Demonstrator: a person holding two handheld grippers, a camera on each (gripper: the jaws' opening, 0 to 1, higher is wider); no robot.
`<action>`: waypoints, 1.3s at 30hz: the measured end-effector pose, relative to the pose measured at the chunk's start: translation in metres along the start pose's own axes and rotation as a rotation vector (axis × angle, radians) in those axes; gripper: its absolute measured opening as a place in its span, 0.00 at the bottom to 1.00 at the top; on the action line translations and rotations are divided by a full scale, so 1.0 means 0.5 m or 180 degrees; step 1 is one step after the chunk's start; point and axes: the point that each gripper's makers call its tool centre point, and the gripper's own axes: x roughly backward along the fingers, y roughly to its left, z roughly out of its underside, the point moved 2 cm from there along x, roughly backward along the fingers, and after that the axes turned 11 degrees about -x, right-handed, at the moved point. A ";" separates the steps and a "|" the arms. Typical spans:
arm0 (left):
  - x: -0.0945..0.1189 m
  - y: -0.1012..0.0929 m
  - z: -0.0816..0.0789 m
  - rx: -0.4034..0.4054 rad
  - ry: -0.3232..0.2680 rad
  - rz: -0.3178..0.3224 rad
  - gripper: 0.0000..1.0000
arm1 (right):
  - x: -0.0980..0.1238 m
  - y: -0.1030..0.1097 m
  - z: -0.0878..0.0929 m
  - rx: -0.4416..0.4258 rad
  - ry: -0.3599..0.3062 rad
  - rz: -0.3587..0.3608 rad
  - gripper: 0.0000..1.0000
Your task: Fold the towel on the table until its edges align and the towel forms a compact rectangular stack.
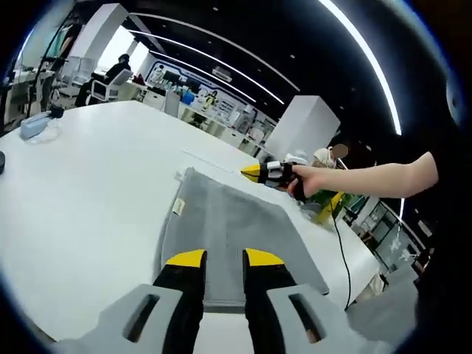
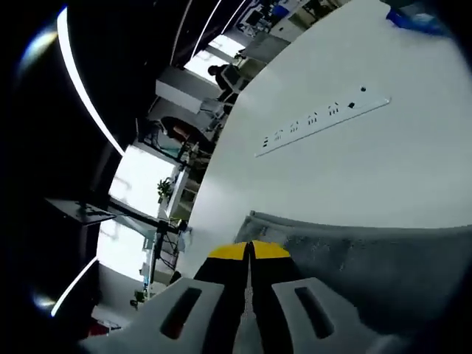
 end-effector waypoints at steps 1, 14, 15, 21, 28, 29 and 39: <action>-0.006 -0.012 -0.008 -0.0041 -0.0006 0.0058 0.20 | 0.012 -0.004 0.002 0.0047 0.0008 0.0022 0.00; -0.110 -0.165 -0.129 -0.0789 0.0042 0.0957 0.18 | 0.137 0.021 0.015 0.0080 -0.0110 -0.0055 0.00; -0.113 -0.174 -0.130 -0.0803 0.0041 0.0981 0.18 | 0.144 0.020 0.017 0.0109 -0.0115 -0.0044 0.00; -0.126 -0.231 -0.107 -0.0861 0.0110 0.1041 0.09 | 0.192 0.017 0.022 0.0040 -0.0198 -0.0092 0.00; -0.137 -0.296 -0.067 -0.0867 0.0183 0.1060 0.04 | 0.228 0.018 -0.001 -0.0039 -0.0352 -0.0219 0.00; -0.142 -0.305 -0.057 -0.0871 0.0225 0.1075 0.03 | 0.232 0.014 -0.002 -0.0055 -0.0376 -0.0211 0.00; -0.195 -0.327 0.026 -0.0940 0.0581 0.1155 0.01 | 0.234 -0.039 0.020 -0.0032 -0.0326 -0.0014 0.04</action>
